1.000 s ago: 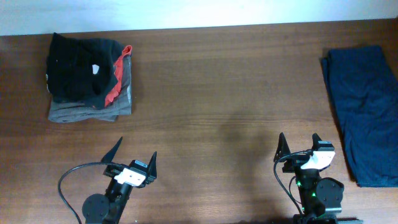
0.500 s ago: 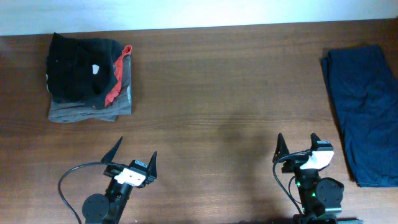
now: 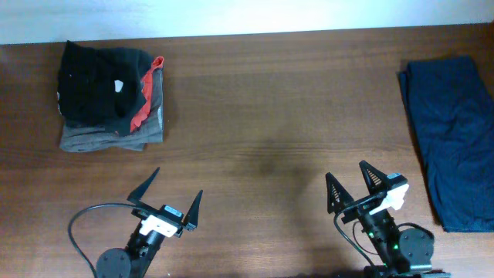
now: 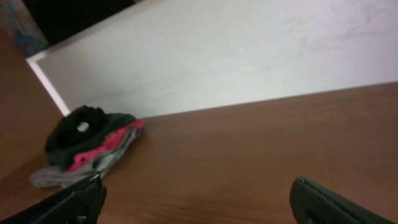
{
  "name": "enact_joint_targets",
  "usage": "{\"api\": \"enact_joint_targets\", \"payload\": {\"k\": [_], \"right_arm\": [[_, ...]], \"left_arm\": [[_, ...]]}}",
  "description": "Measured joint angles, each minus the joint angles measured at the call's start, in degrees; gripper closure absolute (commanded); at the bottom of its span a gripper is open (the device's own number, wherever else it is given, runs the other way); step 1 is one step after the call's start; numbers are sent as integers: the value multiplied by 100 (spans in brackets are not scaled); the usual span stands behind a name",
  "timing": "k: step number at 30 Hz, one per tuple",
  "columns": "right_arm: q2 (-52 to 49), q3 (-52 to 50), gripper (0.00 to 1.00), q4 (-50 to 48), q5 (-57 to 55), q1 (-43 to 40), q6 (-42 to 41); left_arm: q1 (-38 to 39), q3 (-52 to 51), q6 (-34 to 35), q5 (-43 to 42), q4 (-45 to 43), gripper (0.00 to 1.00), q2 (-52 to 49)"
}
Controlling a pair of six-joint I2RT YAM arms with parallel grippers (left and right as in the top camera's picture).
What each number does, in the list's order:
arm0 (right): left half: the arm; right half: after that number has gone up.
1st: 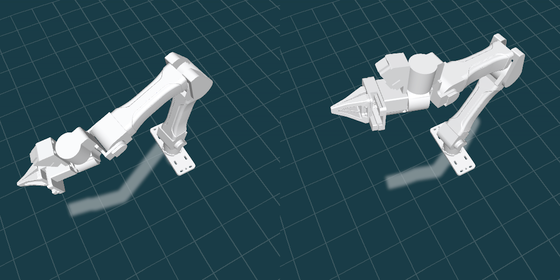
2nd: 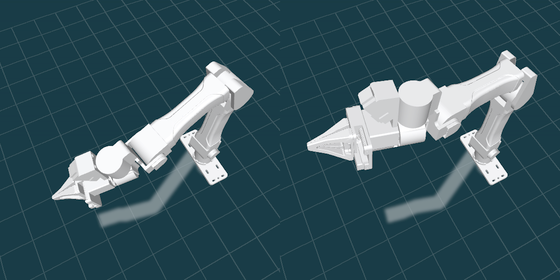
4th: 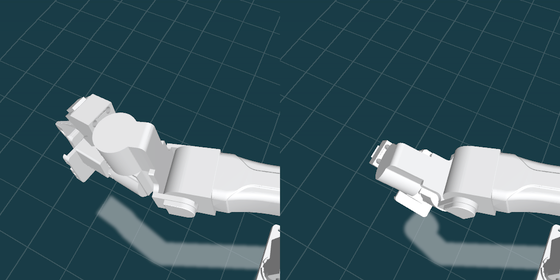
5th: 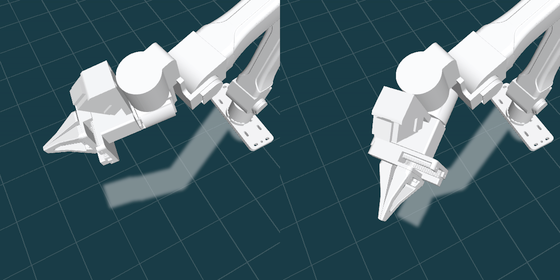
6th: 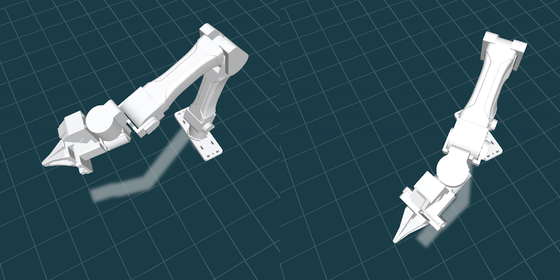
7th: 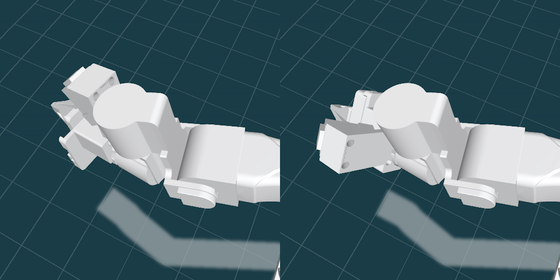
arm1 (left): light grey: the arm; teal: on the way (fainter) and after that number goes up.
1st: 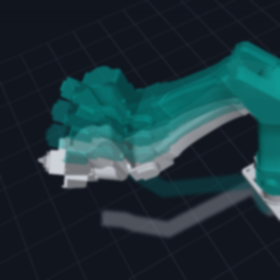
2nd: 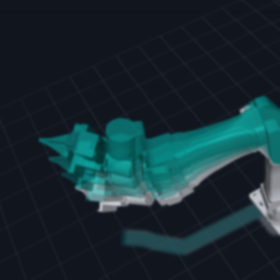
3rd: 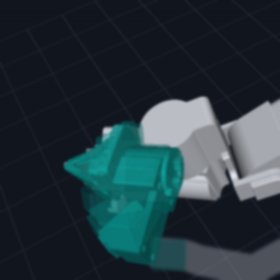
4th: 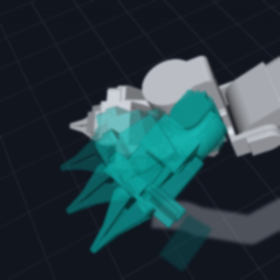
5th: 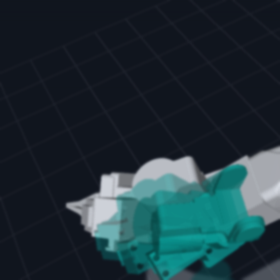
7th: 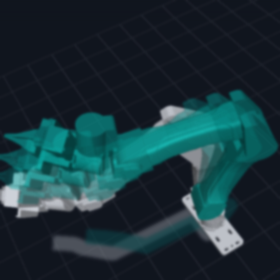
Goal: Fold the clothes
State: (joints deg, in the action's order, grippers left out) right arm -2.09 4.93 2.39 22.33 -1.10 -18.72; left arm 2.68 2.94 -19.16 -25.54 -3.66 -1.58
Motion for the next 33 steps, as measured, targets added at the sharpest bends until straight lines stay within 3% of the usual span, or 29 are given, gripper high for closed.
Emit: {"api": "enact_joint_targets", "payload": {"k": [4, 8, 13, 18, 26, 28, 33], "right_arm": [[-684, 962, 1, 824, -63, 0, 184], [-2000, 1976, 1, 1401, -173, 0, 258], [-4601, 3891, 1, 2861, -234, 0, 323], [-6592, 5722, 1, 4113, -293, -4, 745], [-8297, 7208, 1, 4505, -179, -111, 994], [-8668, 7812, 0, 4870, -522, -492, 922], [-9578, 8898, 11, 5257, -999, -1572, 667]], "left_arm": [[0, 708, 678, 332, 490, 1, -385], [0, 1631, 981, 529, 1104, 1, -1311], [0, 3438, 1132, 634, 2406, 1, -3268], [0, 5252, 1152, 651, 3748, 0, -5160], [0, 8021, 922, 494, 5499, 1, -7831], [0, 8378, 835, 476, 5650, 1, -8172], [0, 8601, 741, 61, 5270, 0, -8266]]}}
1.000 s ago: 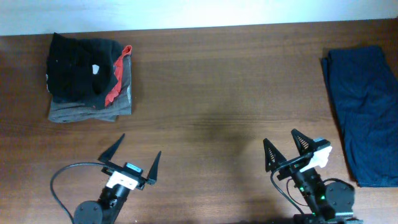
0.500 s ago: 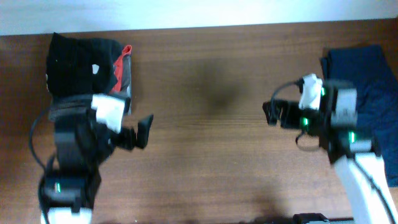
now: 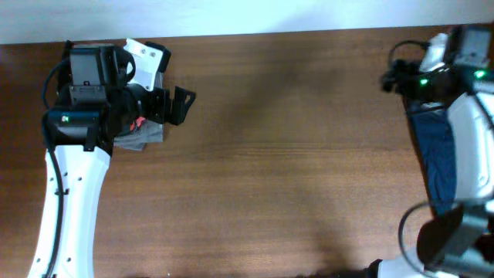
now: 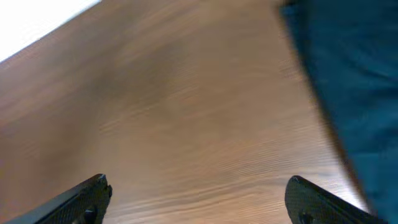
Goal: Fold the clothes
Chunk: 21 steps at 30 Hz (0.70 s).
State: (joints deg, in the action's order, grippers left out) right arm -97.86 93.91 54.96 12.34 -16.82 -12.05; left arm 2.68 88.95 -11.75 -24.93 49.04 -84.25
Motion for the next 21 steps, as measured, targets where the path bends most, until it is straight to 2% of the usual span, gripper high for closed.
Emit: {"api": "enact_joint_targets", "payload": {"k": [2, 6, 8, 10, 14, 18, 19, 21], "right_arm": [[-466, 229, 12, -129, -74, -413, -92], [-1316, 275, 26, -874, -225, -1060, -186], [-1600, 289, 30, -1255, -286, -1158, -188], [-1845, 289, 34, -1381, -328, -1180, -212], [-2457, 291, 36, -1655, -675, -1113, -229], [-2992, 295, 43, -1694, -1034, -1047, -229], [-3093, 295, 46, -1692, -1078, -1045, -234], [-3139, 341, 61, -1652, -1128, -1023, -232]], "left_arm": [[7, 7, -11, -205, -153, 1, 0], [11, 22, -26, -450, -413, 0, 0], [11, 22, -20, -472, -428, 1, 0], [11, 22, -15, -492, -420, 6, 0], [11, 22, 24, -511, -238, 6, 0], [11, 22, 28, -466, 87, 6, 0], [11, 22, 26, -463, 107, 6, 0], [11, 22, 28, -463, 140, 6, 0]]}}
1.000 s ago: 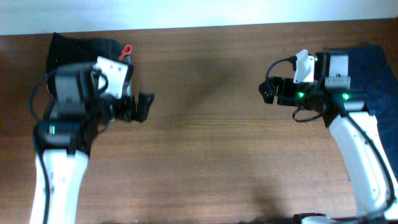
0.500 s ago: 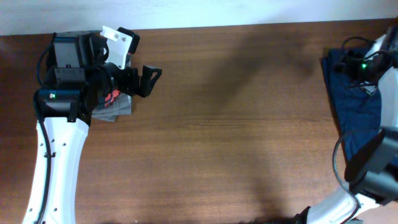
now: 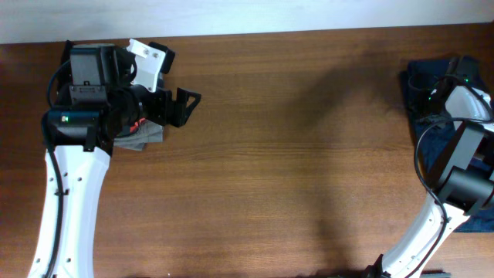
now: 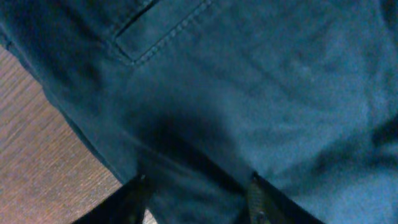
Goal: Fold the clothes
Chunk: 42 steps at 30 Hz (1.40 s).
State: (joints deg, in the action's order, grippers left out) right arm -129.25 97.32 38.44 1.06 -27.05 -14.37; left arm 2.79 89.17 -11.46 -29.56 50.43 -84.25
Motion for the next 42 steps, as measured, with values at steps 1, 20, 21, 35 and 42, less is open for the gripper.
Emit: {"api": "enact_joint_targets", "payload": {"k": [1, 20, 21, 35, 42], "right_arm": [[-7, 2, 70, 17, -22, 13, -9], [7, 160, 96, 1517, -138, 3126, 1119], [9, 160, 96, 1574, -103, 3392, 1506], [382, -26, 54, 1969, 341, 5167, 3742], [1410, 0, 71, 1598, 772, 2804, 1515]], "left_arm": [[0, 0, 0, 0, 17, 5, 0], [4, 0, -2, 1104, 76, 5, 0], [4, 2, -2, 1121, 79, 5, 0], [7, 17, 13, 1506, 76, 1, -151], [17, 31, 13, 1104, 72, 2, -796]]}}
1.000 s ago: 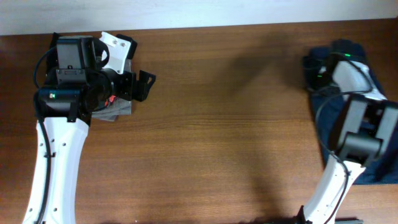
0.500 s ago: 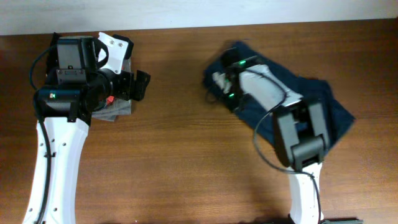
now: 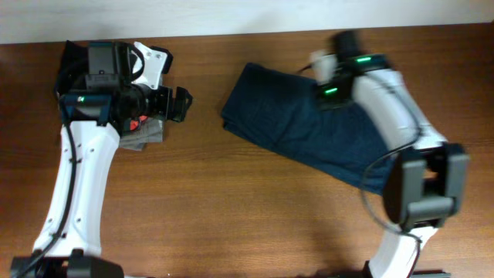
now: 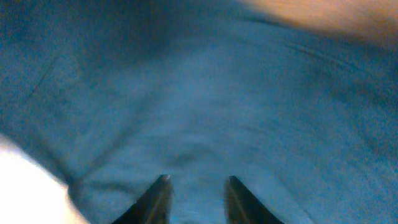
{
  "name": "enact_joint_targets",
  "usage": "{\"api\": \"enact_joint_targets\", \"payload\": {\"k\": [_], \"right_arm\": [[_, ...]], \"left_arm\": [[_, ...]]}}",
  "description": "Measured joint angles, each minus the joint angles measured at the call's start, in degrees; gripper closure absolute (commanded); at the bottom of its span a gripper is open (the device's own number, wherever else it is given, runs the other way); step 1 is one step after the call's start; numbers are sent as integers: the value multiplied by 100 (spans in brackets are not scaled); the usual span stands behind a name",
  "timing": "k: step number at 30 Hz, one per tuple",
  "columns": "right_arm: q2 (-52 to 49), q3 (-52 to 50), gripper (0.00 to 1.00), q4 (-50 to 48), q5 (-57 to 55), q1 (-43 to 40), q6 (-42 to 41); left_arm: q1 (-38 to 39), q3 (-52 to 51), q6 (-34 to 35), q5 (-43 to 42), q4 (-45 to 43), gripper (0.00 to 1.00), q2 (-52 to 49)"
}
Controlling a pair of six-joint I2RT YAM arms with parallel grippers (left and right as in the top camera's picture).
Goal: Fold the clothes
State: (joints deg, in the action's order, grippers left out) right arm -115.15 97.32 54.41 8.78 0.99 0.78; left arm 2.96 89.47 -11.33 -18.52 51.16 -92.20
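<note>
A dark navy garment (image 3: 309, 135) lies slanting across the middle of the table, reaching from the top centre down to the right. My right gripper (image 3: 328, 77) is at its top edge. In the right wrist view the navy cloth (image 4: 205, 106) fills the frame, and the right gripper (image 4: 196, 190) has its fingers close together with cloth between them. My left gripper (image 3: 177, 106) hovers at the right edge of a pile of black, red and grey clothes (image 3: 147, 135) at the far left, open and holding nothing.
The brown wooden table (image 3: 231, 216) runs to a white wall along the far edge. The left arm covers much of the clothes pile. The right arm arches over the garment's right half.
The navy garment was at the table's right edge and now lies across the middle. My right gripper, then pressed on it at the far right, is now at top centre with its fingers closer together. The left arm has barely moved.
Both grippers rested open at the near edge, the pile at far left and the navy garment at far right. Then the left gripper was by the pile and the right above the garment's top. The right then sat on the cloth; now the garment lies mid-table.
</note>
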Motion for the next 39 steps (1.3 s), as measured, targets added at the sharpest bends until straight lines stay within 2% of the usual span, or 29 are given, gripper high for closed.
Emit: {"api": "enact_joint_targets", "payload": {"k": [4, 7, 13, 17, 19, 23, 24, 26, 27, 28, 29, 30, 31, 32, 36, 39], "right_arm": [[-236, -2, 72, 396, 695, -1255, -798], [-529, -7, 73, 942, 1084, -1493, -957], [-743, -205, 79, 1099, 1325, -1198, -955], [-743, -664, 79, 730, 1349, -885, -931], [-748, -896, 79, 553, 1355, -717, -914], [-745, -1244, 79, 289, 1432, -337, -811], [-745, -1248, 79, 278, 1449, -299, -763], [-745, -1250, 79, 295, 1467, -264, -675], [-745, -1250, 79, 319, 1473, -262, -654], [-745, -1252, 79, 334, 1473, -262, -647], [-745, -1252, 79, 350, 1473, -260, -634], [-745, -1252, 79, 356, 1473, -260, -629], [-745, -1255, 79, 365, 1456, -260, -625], [-745, -1255, 79, 374, 1438, -258, -616], [-728, -1252, 79, 433, 1178, -256, -610], [-721, -1204, 78, 450, 1014, -306, -612]], "left_arm": [[138, 13, 2, -173, -74, 1, -415], [319, 13, 26, -260, -308, 1, -1069], [516, 13, 348, -579, -968, 2, -2229], [605, 13, 682, -686, -1329, 2, -2656], [640, 13, 962, -728, -1504, 2, -2830], [741, 22, 2022, -793, -1969, 3, -3204], [778, 22, 2236, -807, -2048, 7, -3296], [885, 81, 2664, -861, -2210, 23, -3386], [933, 85, 2754, -861, -2210, 36, -3414], [984, 94, 2830, -885, -2234, 44, -3449], [1021, 105, 2931, -896, -2229, 61, -3475], [1084, 107, 3010, -914, -2190, 71, -3526], [1132, 127, 3134, -933, -2116, 91, -3545], [1156, 127, 3195, -955, -2015, 99, -3565], [1200, 188, 3397, -1139, -1115, 100, -3606], [1198, 240, 3471, -1300, -63, 100, -3606]]}}
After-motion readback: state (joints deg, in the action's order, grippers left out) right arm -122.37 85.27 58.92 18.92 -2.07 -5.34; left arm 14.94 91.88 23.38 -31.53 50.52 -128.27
